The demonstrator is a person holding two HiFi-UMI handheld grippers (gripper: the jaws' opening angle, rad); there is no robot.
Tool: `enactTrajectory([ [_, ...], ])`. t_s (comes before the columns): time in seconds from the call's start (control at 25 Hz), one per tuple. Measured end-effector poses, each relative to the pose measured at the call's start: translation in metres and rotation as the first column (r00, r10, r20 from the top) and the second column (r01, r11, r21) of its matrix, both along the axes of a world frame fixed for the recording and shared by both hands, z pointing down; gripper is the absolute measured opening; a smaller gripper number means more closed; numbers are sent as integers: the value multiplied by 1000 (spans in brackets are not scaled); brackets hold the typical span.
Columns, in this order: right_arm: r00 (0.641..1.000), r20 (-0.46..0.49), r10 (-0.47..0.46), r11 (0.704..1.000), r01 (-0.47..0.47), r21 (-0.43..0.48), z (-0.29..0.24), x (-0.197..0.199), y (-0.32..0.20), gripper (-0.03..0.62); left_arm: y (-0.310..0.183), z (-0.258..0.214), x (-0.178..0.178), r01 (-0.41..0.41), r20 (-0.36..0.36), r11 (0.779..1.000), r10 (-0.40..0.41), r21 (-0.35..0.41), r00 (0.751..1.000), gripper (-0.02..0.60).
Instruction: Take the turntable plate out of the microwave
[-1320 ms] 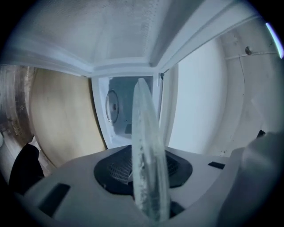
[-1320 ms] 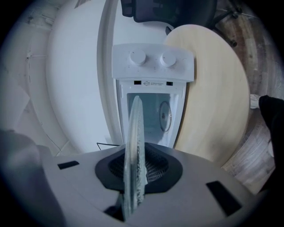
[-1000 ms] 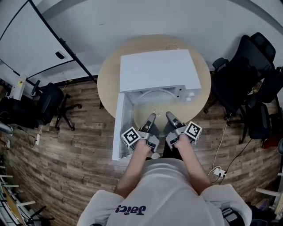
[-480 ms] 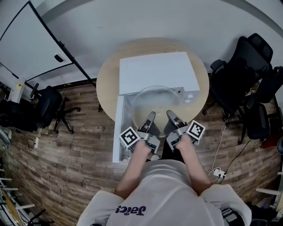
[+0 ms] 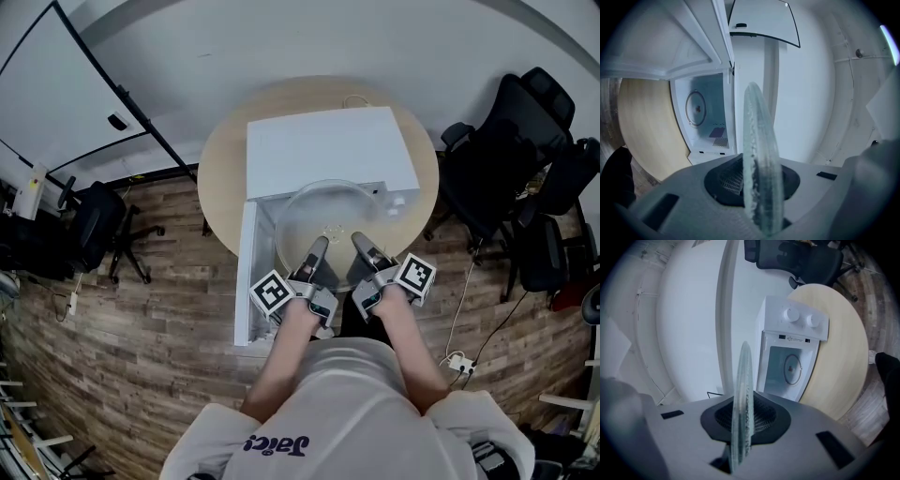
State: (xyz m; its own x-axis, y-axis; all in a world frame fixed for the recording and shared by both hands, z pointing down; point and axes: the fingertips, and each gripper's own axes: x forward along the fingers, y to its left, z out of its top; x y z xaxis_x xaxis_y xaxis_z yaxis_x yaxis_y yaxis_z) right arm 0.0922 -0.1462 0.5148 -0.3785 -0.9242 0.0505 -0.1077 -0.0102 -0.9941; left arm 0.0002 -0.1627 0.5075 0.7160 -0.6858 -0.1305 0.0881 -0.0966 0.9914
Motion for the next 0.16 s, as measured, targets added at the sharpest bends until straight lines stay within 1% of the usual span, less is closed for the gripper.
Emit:
enactTrajectory([
  [0.16, 1000, 6, 5, 1000, -5, 7, 1, 3, -1, 34, -1, -2, 3, -6, -5, 1000, 6, 6, 1000, 77],
])
